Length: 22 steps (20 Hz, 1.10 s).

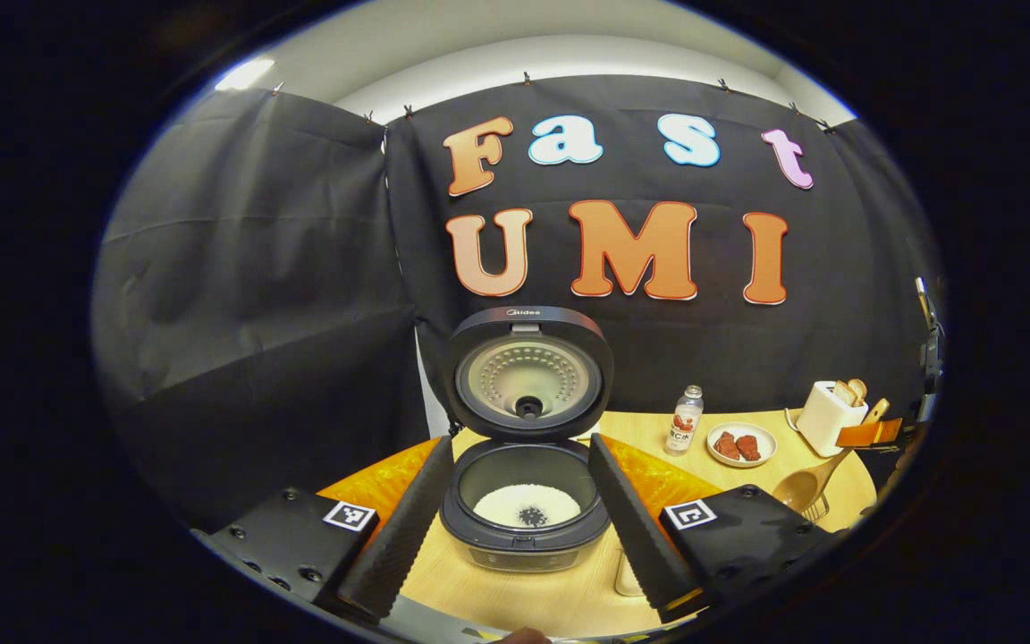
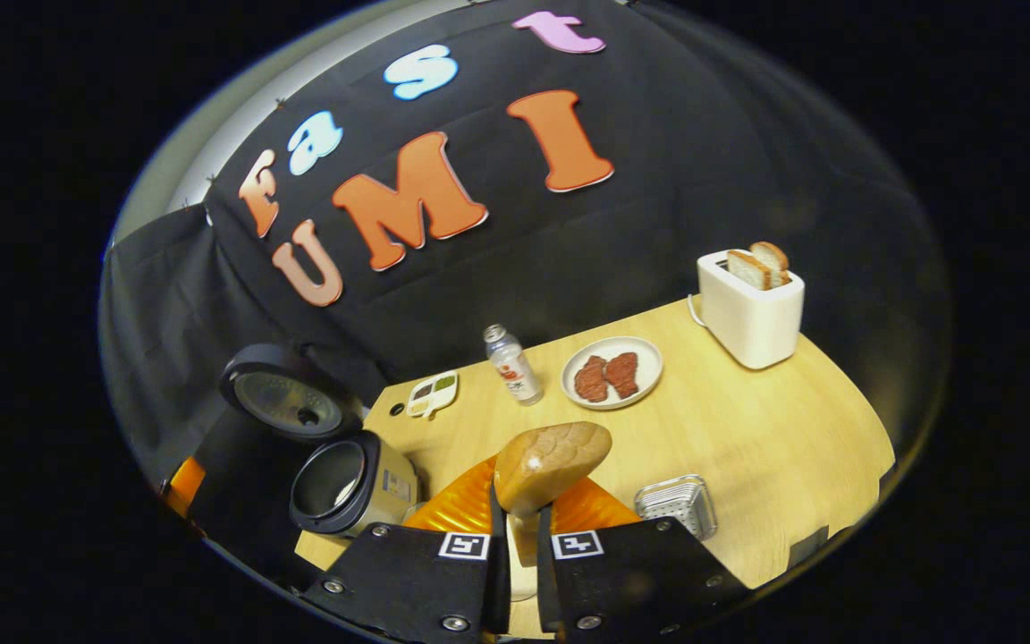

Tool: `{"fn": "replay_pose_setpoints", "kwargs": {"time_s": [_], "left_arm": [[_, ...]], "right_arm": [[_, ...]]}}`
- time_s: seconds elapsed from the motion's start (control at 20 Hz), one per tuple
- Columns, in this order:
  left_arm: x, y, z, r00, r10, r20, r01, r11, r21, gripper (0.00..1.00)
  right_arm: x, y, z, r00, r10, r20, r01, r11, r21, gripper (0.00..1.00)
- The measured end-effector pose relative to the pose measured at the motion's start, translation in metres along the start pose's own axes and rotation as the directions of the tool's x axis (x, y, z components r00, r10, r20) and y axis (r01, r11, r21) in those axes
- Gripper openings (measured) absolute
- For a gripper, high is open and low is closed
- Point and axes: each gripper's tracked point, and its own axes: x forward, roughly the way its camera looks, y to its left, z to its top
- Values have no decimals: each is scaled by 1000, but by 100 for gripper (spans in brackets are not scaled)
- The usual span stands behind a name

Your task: Close the left gripper, press the button to open the rice cooker; take a wooden spoon from the chopstick holder with the right hand, scoop a spoonful of rice and pour it into the rice cooker, then put the wooden spoon back into the chopstick holder.

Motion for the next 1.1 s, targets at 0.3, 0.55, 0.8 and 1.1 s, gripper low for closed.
{"fn": "replay_pose_setpoints", "kwargs": {"time_s": [0.3, 0.55, 0.8, 1.1], "left_arm": [[2, 30, -12, 1000, 5, -27, -5, 1000, 23, 100], [2, 58, -19, 998, 46, -38, -45, 999, 27, 100], [8, 75, -21, 997, 62, -38, -60, 997, 43, 100], [18, 82, -25, 997, 50, -53, -46, 996, 71, 100]], "right_arm": [[32, 26, -56, 995, -32, -89, 16, 983, -181, 11], [47, 20, -74, 990, -139, -30, 122, 936, -331, 11], [54, 30, -89, 988, -154, 13, 141, 860, -490, 12], [59, 30, -118, 984, -174, 38, 164, 797, -581, 12]]}}
